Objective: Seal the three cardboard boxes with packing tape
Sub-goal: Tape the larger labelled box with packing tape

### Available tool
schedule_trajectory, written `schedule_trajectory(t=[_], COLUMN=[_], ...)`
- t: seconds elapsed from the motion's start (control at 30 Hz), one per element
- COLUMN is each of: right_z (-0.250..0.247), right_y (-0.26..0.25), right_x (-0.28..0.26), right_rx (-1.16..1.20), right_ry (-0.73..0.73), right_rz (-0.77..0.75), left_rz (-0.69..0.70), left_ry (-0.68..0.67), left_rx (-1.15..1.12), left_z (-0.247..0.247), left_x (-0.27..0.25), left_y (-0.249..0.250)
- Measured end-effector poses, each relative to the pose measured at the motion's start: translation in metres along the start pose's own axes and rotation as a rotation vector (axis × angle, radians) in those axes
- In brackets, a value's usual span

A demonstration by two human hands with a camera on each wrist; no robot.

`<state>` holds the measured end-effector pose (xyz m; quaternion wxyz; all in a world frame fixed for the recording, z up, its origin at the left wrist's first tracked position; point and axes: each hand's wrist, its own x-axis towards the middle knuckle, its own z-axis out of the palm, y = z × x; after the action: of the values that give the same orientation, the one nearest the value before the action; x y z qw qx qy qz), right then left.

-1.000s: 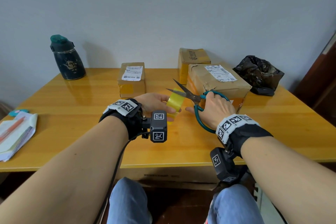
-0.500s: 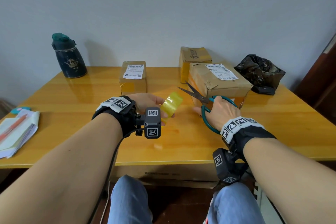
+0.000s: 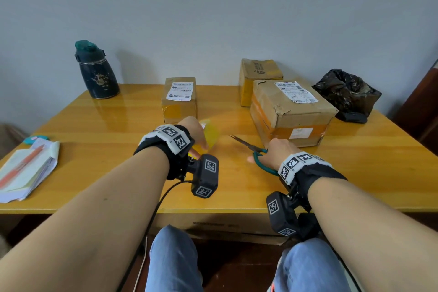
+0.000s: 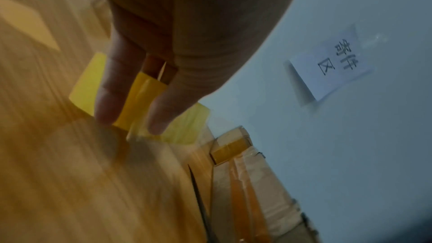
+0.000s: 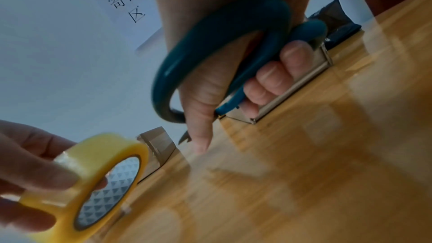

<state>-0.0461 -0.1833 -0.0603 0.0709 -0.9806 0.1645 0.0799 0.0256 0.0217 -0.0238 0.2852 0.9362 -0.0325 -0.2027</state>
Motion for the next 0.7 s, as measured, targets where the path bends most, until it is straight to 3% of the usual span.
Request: schedule_trajectory(t=[0.17, 0.37, 0.47, 0.57, 0.7], right_z=[0.009, 0.009, 0.007, 0.001, -0.011], right_y=[-0.009, -0.016, -0.015, -0.013, -0.013], right_x=[0.006, 0.015, 0.015, 0.012, 0.012], right_rx=[0.009, 0.004, 0.015, 0.035, 0.250], right_ry=[-0.014, -0.082, -0.101, -0.024, 0.013], right_rz=[0.005, -0.019, -0.025, -0.053, -0.132], left_rz=[-0.031, 0.079, 0.087, 0.100, 0.141], left_ry=[0.119, 0.026, -0.003, -0.146, -0.250], left_rx=[0.186, 0.165, 0.089, -0.128, -0.335], left_z=[0.003, 0.004, -0.001, -0.004, -0.008], left_x=[0.010, 0.011, 0.007, 0.003, 0.000], left_y=[-0.015, -0.009, -0.003, -0.003, -0.002])
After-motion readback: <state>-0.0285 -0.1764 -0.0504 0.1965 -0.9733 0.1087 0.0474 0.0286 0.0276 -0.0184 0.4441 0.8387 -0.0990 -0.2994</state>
